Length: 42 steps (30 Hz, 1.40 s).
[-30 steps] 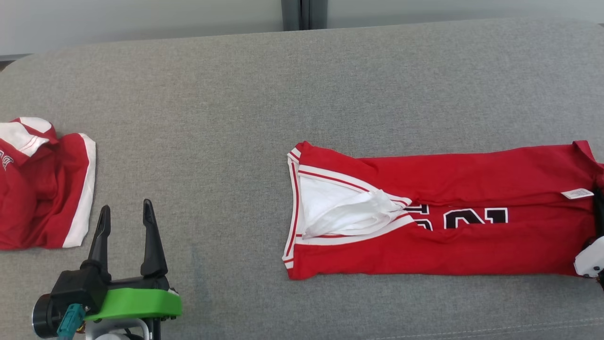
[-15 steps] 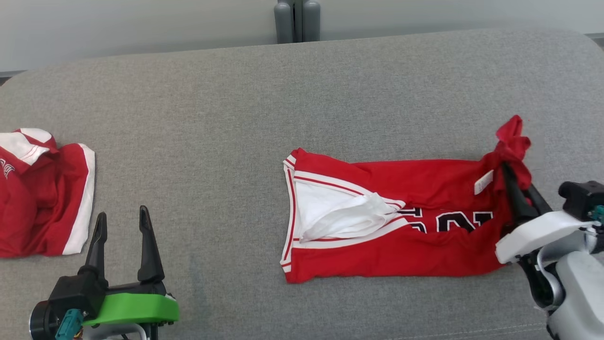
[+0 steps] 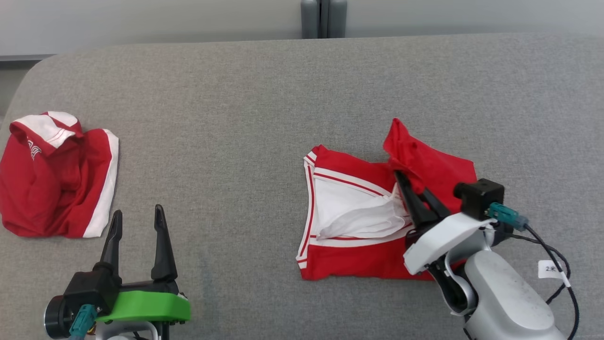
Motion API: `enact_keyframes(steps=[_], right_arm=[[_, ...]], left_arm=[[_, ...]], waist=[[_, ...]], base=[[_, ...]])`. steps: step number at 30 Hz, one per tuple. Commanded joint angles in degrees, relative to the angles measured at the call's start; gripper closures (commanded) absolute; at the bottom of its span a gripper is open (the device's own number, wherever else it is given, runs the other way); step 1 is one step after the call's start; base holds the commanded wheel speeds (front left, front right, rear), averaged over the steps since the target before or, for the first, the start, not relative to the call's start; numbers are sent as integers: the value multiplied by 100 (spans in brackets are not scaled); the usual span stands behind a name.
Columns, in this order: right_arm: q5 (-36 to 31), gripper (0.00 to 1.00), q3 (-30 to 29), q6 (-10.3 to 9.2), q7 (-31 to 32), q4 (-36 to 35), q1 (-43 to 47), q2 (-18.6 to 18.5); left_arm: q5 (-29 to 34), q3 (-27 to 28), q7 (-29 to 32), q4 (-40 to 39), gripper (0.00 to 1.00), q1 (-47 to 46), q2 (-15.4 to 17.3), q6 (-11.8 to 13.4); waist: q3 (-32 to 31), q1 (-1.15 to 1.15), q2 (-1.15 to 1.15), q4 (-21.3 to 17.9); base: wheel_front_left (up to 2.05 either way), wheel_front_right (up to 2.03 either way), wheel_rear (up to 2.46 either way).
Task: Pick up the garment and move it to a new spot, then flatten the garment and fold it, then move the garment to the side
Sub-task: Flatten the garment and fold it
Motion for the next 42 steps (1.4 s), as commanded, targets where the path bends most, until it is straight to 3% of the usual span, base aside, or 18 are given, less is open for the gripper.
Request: enact_keyframes(steps=[1, 13, 14, 15, 16, 23, 34, 42], right_arm=[[-52, 100, 74, -8, -8, 50, -95, 67], [-102, 100, 681, -7, -114, 814, -619, 525], [-76, 55, 735, -7, -145, 876, -667, 545], [-52, 21, 760, -7, -167, 919, -695, 561], [-23, 0, 804, -7, -192, 965, -718, 575], [36, 0, 674, -7, -372, 774, -808, 284], [-305, 0, -664, -7, -401, -467, -44, -682], [-533, 0, -1281, -7, -400, -1199, 838, -731]], left_arm=[[-16, -20, -2, 3, 0, -93, 11, 27], [-140, -221, -2, 81, 0, -222, 10, 94], [-149, -239, -2, 88, 0, -227, 10, 90], [-155, -250, -2, 91, 0, -229, 10, 97], [-154, -255, -2, 95, 0, -227, 10, 99], [-148, -226, -2, 131, 0, -92, 10, 107], [-29, -160, -2, 129, 0, -21, 10, 35], [50, -54, -2, 166, 0, 77, 11, -32]], waist=[[14, 0, 0, 68], [124, 0, 0, 317], [126, 0, 0, 332], [126, 0, 0, 339], [121, 0, 0, 343], [-28, 0, 0, 234], [-287, 0, 0, -77], [-442, 0, 0, -254]], base=[[0, 0, 0], [0, 0, 0], [0, 0, 0], [0, 0, 0], [0, 0, 0], [0, 0, 0], [0, 0, 0], [0, 0, 0]])
